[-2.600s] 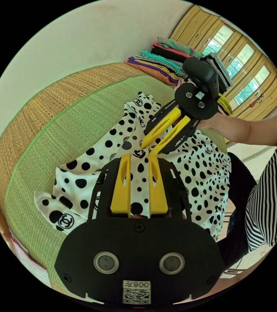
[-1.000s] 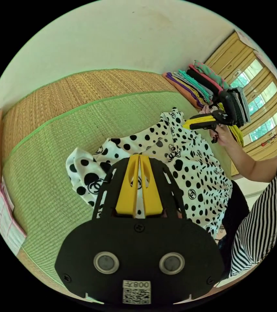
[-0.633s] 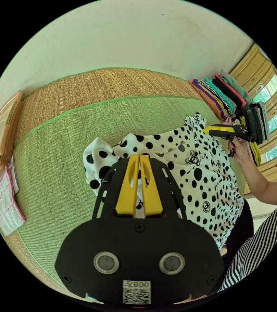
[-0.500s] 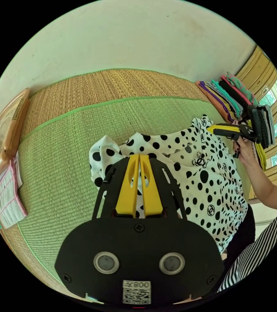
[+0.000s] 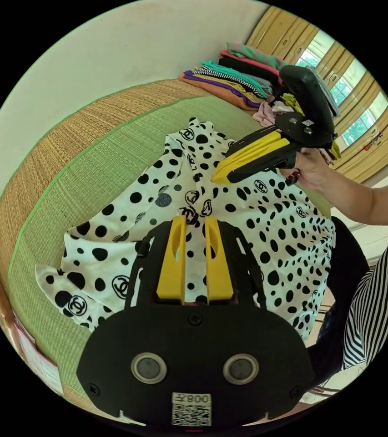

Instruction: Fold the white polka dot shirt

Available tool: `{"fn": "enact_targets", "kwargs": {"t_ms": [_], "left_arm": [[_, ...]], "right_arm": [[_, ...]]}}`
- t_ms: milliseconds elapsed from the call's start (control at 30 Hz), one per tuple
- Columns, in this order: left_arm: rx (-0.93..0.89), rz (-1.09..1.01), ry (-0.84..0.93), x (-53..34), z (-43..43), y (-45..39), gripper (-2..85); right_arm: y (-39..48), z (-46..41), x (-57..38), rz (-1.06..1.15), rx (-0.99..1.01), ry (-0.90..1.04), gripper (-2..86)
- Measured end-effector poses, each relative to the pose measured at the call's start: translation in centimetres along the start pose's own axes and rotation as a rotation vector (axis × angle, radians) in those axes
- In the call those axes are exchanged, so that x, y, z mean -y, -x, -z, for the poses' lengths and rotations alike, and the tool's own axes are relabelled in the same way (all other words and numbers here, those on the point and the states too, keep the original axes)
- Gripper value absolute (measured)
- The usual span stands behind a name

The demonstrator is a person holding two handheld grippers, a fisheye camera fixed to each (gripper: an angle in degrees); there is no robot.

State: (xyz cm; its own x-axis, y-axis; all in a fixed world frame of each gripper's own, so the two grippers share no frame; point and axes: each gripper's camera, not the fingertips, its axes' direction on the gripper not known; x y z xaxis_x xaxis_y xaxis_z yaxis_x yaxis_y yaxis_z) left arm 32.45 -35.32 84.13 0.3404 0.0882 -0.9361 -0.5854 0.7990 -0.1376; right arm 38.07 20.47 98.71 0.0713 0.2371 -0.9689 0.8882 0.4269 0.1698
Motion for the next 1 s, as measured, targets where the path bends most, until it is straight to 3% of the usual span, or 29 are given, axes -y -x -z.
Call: {"fn": "enact_targets", "kwargs": {"t_ms": [100,367,600,733,900,1000], "left_arm": [[-0.009,-0.009,0.032,0.9,-0.6,0.4,2.3],[-0.423,0.106,0.133,2.4,-2.2,5.8,2.9],[-0.224,0.051,0.036,3.2,-0.5,5.2,7.2],[-0.18,-0.032,0.134,4.3,-2.1,4.2,4.8],[-0.339,0.007,0.154,4.9,-3.1,6.1,2.9],[-0.527,0.09,0.155,4.9,-4.2,8.6,2.9]], "right_arm": [[0.9,-1.0,-0.2,0.027,0.047,0.012,-0.4],[1.4,-3.5,1.3,0.052,0.045,0.009,-0.4],[0.5,-4.0,1.2,0.023,0.074,0.003,-0.4],[0.0,-4.2,1.2,0.009,0.093,-0.004,-0.4],[-0.3,-3.8,1.5,0.013,0.094,-0.021,-0.3],[-0.6,-3.6,1.8,0.013,0.092,-0.03,-0.4]]}}
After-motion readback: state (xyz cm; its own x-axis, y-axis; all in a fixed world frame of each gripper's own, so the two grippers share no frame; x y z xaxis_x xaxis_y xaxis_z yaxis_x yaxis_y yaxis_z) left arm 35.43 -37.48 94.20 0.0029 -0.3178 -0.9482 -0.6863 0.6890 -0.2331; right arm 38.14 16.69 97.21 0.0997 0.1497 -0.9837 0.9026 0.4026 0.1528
